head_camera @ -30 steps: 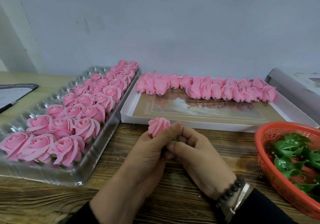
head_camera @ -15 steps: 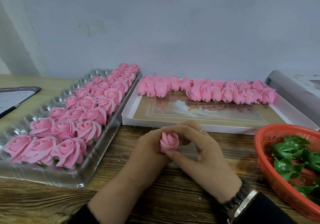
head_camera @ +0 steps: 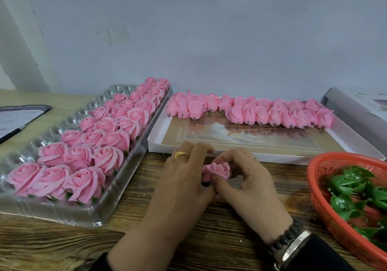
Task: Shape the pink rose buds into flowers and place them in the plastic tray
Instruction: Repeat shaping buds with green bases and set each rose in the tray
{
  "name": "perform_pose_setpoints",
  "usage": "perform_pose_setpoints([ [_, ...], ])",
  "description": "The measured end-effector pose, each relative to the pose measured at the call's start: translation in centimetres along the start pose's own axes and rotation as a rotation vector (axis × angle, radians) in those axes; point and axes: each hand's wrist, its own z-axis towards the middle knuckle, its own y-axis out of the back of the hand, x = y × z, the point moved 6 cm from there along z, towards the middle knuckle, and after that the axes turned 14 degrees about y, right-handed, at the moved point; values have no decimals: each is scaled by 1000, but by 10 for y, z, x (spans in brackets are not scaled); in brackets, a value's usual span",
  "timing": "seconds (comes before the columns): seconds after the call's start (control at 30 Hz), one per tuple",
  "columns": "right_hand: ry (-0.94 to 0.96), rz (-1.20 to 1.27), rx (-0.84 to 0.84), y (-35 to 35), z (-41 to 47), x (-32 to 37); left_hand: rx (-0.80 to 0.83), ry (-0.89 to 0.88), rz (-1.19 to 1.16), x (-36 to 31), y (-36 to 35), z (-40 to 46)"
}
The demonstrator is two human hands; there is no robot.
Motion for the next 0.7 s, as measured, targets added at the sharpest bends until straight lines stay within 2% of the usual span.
perform_pose_setpoints([
  [0.3,-62,84,2,0,-1,2,-30,-114,160,-21,-3,-7],
  [0.5,-18,255,-90,2,-4,10,-39,-177,222,-27,4,-7],
  [0.63,-23,317,-163,0,-6,6,45,-114,193,-22,21,5],
  [0.7,-43,273,-122,-8,-6,3,30,-90,151,-19,45,17],
])
